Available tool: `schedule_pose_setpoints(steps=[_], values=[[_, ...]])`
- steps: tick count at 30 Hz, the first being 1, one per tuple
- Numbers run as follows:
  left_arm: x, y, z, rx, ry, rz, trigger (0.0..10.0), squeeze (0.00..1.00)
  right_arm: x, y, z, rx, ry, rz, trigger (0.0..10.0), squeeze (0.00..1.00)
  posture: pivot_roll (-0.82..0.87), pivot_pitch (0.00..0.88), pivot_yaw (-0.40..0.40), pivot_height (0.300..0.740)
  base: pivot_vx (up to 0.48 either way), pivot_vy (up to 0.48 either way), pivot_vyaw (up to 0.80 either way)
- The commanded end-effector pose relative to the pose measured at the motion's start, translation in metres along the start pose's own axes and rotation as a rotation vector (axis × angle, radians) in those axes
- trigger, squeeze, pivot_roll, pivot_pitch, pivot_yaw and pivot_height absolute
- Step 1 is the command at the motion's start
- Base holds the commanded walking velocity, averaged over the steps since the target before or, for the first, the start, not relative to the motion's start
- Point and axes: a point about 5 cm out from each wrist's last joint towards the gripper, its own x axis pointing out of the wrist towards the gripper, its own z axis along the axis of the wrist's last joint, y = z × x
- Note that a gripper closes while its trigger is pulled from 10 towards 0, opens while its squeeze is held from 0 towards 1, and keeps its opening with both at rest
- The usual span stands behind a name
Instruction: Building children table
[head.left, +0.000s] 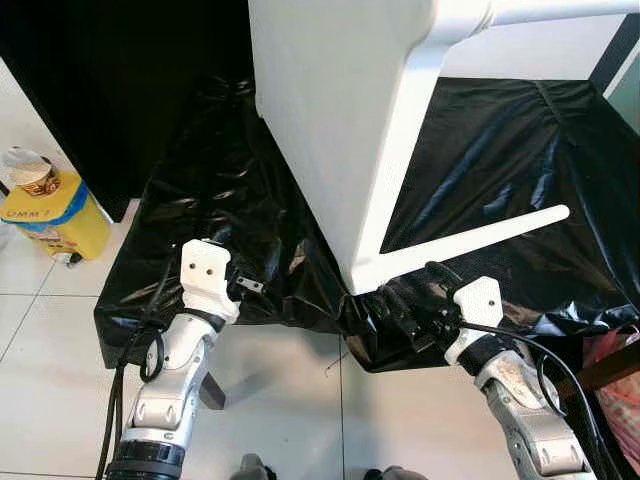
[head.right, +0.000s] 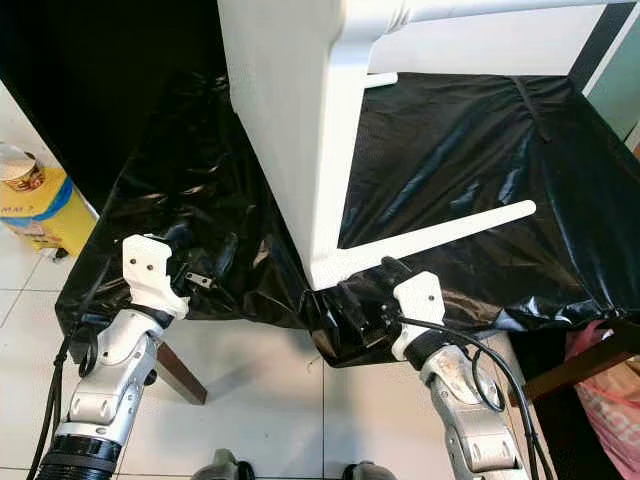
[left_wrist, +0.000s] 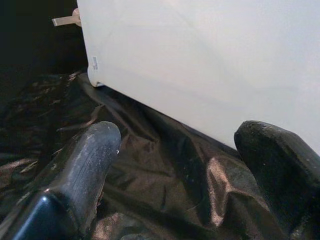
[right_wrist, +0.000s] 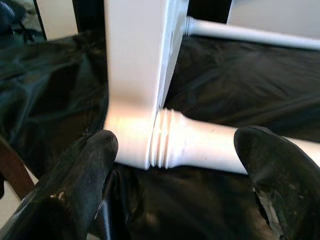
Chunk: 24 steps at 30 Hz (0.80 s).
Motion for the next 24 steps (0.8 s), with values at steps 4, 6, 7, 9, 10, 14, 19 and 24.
schedule_pose_setpoints(steps=[4, 6, 7, 9, 10, 14, 19, 24], values=[[-0.001, -0.005, -0.001, 0.005, 0.011, -0.099, 10.0, 0.0, -0.002, -0.018, -0.007, -0.021, 0.058, -0.078, 10.0, 0.0, 0.05, 0.06, -0.028, 0.74, 0.0, 0.0, 0.0], [-0.001, -0.004, 0.0, 0.011, 0.011, -0.101, 10.0, 0.0, -0.002, -0.023, -0.009, -0.029, 0.067, -0.107, 10.0, 0.0, 0.05, 0.054, -0.028, 0.74, 0.0, 0.0, 0.0], [-0.001, -0.004, 0.0, 0.011, 0.011, -0.101, 10.0, 0.0, -0.002, -0.023, -0.009, -0.029, 0.067, -0.107, 10.0, 0.0, 0.05, 0.054, -0.028, 0.74, 0.0, 0.0, 0.0], [-0.001, -0.004, 0.0, 0.015, 0.01, -0.102, 10.0, 0.0, -0.001, -0.027, -0.01, -0.041, 0.076, -0.136, 10.0, 0.0, 0.05, 0.052, -0.027, 0.74, 0.0, 0.0, 0.0], [-0.002, -0.003, 0.0, 0.018, 0.011, -0.101, 10.0, 0.0, 0.002, -0.031, -0.012, -0.043, 0.079, -0.172, 10.0, 0.0, 0.05, 0.048, -0.026, 0.74, 0.0, 0.0, 0.0], [-0.003, -0.001, 0.0, 0.023, 0.013, -0.099, 10.0, 0.0, 0.01, -0.031, -0.014, -0.034, 0.076, -0.207, 10.0, 0.0, 0.05, 0.047, -0.025, 0.74, 0.0, 0.0, 0.0], [-0.005, 0.0, 0.002, 0.028, 0.015, -0.098, 10.0, 0.0, 0.039, -0.014, -0.014, 0.039, 0.036, -0.229, 10.0, 0.0, 0.07, 0.047, -0.022, 0.74, 0.0, 0.0, 0.0], [-0.006, 0.001, 0.002, 0.027, 0.018, -0.094, 10.0, 0.0, 0.051, -0.005, -0.017, 0.065, 0.035, -0.22, 10.0, 0.0, 0.08, 0.053, -0.019, 0.74, 0.0, 0.0, 0.0]])
